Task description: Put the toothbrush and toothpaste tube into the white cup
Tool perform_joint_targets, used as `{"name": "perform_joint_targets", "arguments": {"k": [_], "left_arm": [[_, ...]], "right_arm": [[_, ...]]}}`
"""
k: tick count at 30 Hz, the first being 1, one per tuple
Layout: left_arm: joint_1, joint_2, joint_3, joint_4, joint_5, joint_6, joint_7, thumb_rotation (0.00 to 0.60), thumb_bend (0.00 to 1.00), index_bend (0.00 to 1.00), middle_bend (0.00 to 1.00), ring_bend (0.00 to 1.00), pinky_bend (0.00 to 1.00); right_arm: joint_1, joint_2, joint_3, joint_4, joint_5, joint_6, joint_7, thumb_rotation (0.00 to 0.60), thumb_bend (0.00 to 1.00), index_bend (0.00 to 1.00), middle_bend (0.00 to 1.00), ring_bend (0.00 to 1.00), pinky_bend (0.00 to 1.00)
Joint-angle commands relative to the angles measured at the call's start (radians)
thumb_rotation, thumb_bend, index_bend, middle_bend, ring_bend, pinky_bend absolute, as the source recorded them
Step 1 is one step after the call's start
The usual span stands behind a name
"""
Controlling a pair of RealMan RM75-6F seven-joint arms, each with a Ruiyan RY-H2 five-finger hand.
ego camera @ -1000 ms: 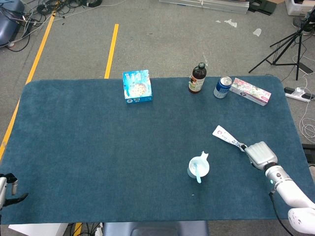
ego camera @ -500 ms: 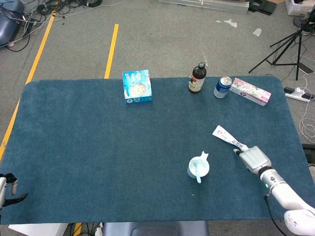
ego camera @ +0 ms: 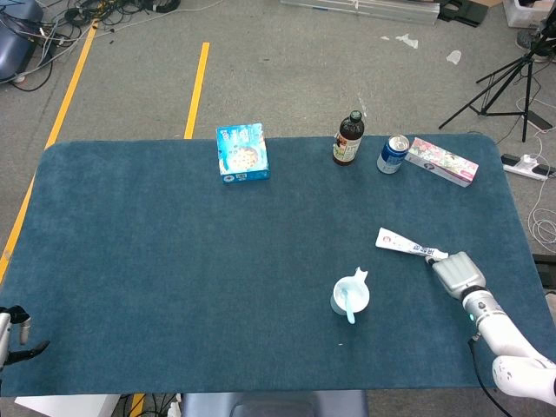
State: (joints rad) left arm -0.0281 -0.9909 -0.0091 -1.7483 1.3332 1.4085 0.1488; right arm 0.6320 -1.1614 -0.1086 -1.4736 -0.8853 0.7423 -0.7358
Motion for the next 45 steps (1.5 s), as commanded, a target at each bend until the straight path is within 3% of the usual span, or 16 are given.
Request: {"name": "perform_joint_targets", "arguments": {"k": [1, 12, 20, 23, 27, 35, 38, 40, 42, 45], "left_arm": [[0.0, 0.0, 0.0, 0.0, 0.0, 0.0, 0.0, 0.6, 0.0, 0.81, 0.54, 0.43, 0.39], [-0.001, -0.001, -0.001, 0.001, -0.005, -0.003, 0.002, 0.6, 0.0, 0.81, 0.54, 0.43, 0.39], [-0.001, -0.001, 0.0, 0.0, -0.003, -0.003, 0.005, 0.6, 0.0, 0.81, 0.54, 0.43, 0.39], [-0.002, -0.003, 0.001, -0.001, -0.002, -0.003, 0.01, 0.6, 0.0, 0.81, 0.54, 0.43, 0.39], [-0.002, -0.004, 0.002, -0.001, -0.003, -0.003, 0.013, 0.6, 0.0, 0.81, 0.54, 0.43, 0.39], [-0.003, -0.004, 0.0, 0.002, -0.009, -0.008, 0.009, 0.6, 0.0, 0.81, 0.54, 0.43, 0.39], [-0.003, -0.003, 0.0, 0.002, -0.008, -0.008, 0.006, 0.6, 0.0, 0.81, 0.54, 0.43, 0.39], [-0.003, -0.003, 0.0, 0.002, -0.007, -0.008, 0.006, 0.6, 0.0, 0.81, 0.54, 0.43, 0.39], [-0.003, -0.003, 0.001, 0.001, -0.006, -0.007, 0.007, 0.6, 0.0, 0.81, 0.54, 0.43, 0.39], [-0.003, -0.003, 0.001, 0.001, -0.006, -0.008, 0.009, 0.6, 0.0, 0.81, 0.54, 0.43, 0.39]], "right_arm": [[0.008, -0.008, -0.003, 0.021, 0.028, 0.012, -0.01, 0.6, 0.86, 0.17, 0.99, 1.0, 1.0], [0.022, -0.001, 0.011, 0.058, 0.069, 0.002, 0.045, 0.6, 0.86, 0.18, 0.99, 1.0, 1.0], [-0.02, 0.147, 0.001, -0.109, -0.127, -0.01, 0.226, 0.6, 0.79, 0.22, 0.99, 1.0, 1.0], [-0.052, 0.195, 0.007, -0.147, -0.245, 0.024, 0.333, 0.6, 0.65, 0.22, 0.99, 1.0, 1.0], [-0.086, 0.214, 0.025, -0.117, -0.358, 0.076, 0.476, 0.6, 0.47, 0.22, 0.99, 1.0, 1.0], [-0.114, 0.123, 0.073, 0.039, -0.418, 0.147, 0.603, 0.6, 0.07, 0.22, 0.99, 1.0, 1.0], [-0.137, 0.082, 0.095, 0.091, -0.435, 0.211, 0.637, 0.6, 0.01, 0.22, 0.89, 0.97, 1.0], [-0.149, 0.059, 0.107, 0.126, -0.446, 0.249, 0.651, 0.6, 0.0, 0.22, 0.73, 0.83, 0.95], [-0.157, 0.041, 0.114, 0.152, -0.454, 0.27, 0.659, 0.6, 0.0, 0.22, 0.57, 0.67, 0.8], [-0.159, 0.02, 0.119, 0.186, -0.455, 0.264, 0.674, 0.6, 0.0, 0.22, 0.3, 0.35, 0.47]]}}
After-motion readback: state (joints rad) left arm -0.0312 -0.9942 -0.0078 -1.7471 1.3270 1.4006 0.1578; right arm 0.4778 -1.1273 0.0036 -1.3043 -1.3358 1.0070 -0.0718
